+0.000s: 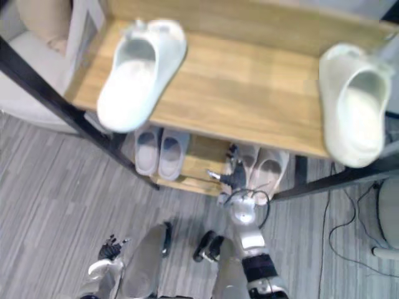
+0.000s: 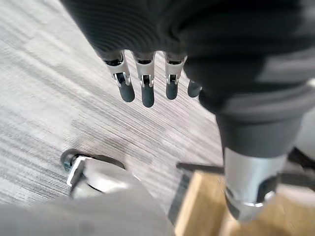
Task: Organize the slippers on the shoe rack
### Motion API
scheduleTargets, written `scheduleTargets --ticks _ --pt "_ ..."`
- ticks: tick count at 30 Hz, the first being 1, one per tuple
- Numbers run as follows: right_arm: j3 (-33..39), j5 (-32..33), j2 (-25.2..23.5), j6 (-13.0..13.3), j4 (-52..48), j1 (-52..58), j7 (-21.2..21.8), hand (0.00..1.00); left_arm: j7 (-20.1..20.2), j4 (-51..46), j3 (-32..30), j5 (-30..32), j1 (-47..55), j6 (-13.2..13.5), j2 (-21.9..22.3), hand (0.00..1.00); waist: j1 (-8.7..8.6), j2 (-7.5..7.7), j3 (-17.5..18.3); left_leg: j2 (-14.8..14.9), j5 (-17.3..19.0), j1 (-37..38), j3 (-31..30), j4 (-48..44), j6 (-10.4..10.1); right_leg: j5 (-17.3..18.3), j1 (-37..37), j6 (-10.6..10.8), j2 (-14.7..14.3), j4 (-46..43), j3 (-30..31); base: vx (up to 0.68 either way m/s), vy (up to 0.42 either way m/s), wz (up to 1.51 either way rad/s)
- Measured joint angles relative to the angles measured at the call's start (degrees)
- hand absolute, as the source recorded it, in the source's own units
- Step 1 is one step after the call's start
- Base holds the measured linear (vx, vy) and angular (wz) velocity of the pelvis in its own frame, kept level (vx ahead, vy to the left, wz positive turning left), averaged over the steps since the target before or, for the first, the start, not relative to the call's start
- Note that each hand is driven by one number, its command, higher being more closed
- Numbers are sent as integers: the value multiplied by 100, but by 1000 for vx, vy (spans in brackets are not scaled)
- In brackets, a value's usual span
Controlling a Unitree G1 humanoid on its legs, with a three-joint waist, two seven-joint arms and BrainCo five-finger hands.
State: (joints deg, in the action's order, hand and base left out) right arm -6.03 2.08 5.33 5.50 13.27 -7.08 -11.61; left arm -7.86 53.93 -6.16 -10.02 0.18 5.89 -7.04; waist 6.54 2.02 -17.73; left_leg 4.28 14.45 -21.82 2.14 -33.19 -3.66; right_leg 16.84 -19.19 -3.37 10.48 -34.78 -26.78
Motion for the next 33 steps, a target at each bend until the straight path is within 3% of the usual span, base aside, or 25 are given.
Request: scheduleTargets --ticks 5,9,14,22,29,33 --pt "40 -418 278 42 741 389 145 0 158 239 398 215 64 -5 -97 0 -168 -27 408 -67 -444 845 144 1201 32 -555 716 117 -263 1222 54 145 66 -13" --pt "160 -885 421 6 1272 767 261 0 314 291 739 561 133 -8 9 0 -335 -159 655 -160 -831 1528 234 2207 108 -1110 1380 260 -475 2392 100 102 74 -8" --pt "220 -1246 391 -89 2246 949 385 0 356 296 854 782 224 -13 112 0 -333 -254 825 -242 -951 1997 285 2660 166 -1569 2031 371 -642 3343 149 61 56 -4" --pt "609 -1338 287 -287 4171 821 373 0 340 333 967 833 253 -19 119 0 -321 -334 964 -366 -1150 2221 192 3025 220 -1860 2350 412 -689 3895 116 6 39 5" --pt "818 -1323 116 -390 4425 876 346 0 317 412 1187 888 214 -15 122 0 -333 -324 995 -415 -1272 2493 197 3299 257 -1895 2471 434 -685 4007 176 -33 38 -3" --pt "823 -1321 79 -386 4494 887 287 0 316 203 1793 904 165 -4 108 0 -345 -301 1010 -454 -1305 2594 155 3388 270 -1889 2538 467 -663 4022 170 -10 46 3"
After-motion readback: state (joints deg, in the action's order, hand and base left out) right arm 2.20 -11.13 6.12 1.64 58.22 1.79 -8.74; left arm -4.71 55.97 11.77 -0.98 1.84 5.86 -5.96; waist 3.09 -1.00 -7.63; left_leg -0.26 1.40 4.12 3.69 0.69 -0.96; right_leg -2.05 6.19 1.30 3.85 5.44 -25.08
